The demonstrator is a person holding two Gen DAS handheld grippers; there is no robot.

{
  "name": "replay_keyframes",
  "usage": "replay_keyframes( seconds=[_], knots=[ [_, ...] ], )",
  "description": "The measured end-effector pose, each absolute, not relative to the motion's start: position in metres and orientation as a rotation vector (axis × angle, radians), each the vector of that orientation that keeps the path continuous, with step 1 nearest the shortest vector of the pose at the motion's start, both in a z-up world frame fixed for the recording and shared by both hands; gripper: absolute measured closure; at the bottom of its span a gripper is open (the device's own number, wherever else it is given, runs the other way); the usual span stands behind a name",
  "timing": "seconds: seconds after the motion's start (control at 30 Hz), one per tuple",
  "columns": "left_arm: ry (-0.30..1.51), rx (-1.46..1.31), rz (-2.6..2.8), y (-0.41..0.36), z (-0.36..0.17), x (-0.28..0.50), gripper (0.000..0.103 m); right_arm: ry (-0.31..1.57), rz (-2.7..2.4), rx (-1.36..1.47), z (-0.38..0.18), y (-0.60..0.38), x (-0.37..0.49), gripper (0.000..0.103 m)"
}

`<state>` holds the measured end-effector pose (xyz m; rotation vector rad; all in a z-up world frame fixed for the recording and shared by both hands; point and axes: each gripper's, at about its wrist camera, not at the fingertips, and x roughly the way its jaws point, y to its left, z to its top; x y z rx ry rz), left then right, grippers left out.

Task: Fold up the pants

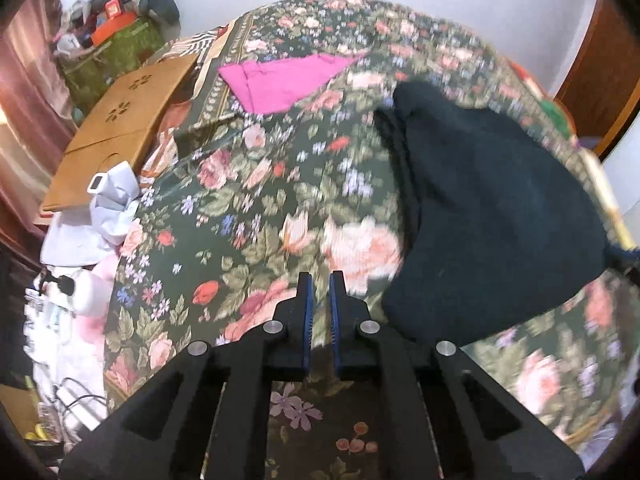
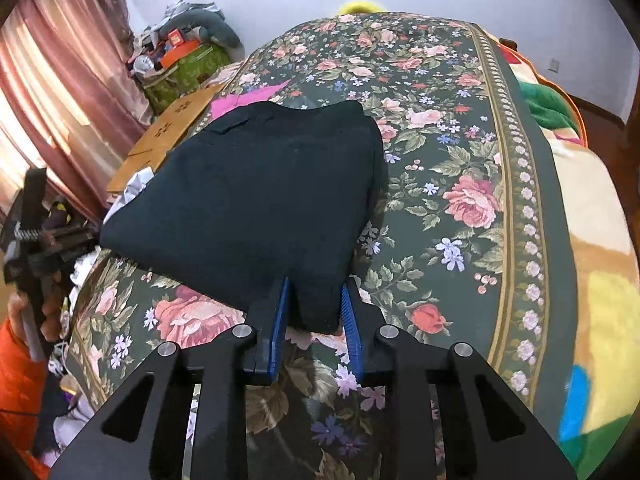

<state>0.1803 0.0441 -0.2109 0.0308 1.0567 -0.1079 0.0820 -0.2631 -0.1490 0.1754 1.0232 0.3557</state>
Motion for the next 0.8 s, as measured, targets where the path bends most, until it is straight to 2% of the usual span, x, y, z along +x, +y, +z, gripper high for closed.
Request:
replay_keyframes(
  seconds=[0.07, 0.13, 0.2, 0.27, 0.4, 0.67, 0.8],
  knots=[
    [1.031, 0.016, -0.111, 0.047, -0.197, 0.186, 0.088, 1.026, 0.351, 0.171, -0.143, -0.265, 0.084, 0.079],
    [1.005, -0.005, -0.134, 0.045, -0.183, 0.196, 0.075, 1.009, 0.339, 0.164, -0.134, -0.269, 0.087, 0.078],
    [0.971, -0.011, -0.157, 0.041, -0.170, 0.206, 0.055, 0.980, 0.332, 0.155, -0.125, -0.272, 0.093, 0.069],
    [0.943, -0.003, -0.176, 0.033, -0.160, 0.219, 0.045, 0.950, 0.323, 0.147, -0.118, -0.274, 0.100, 0.059],
    [0.938, 0.017, -0.196, 0.016, -0.149, 0.248, 0.041, 0.914, 0.319, 0.139, -0.107, -0.278, 0.126, 0.051],
    [0.980, 0.054, -0.250, -0.025, -0.159, 0.312, 0.023, 0.951, 0.356, 0.126, -0.122, -0.274, 0.187, 0.050],
    [1.055, 0.054, -0.299, -0.039, -0.178, 0.337, 0.023, 0.997, 0.399, 0.148, -0.142, -0.269, 0.219, 0.050]
  ],
)
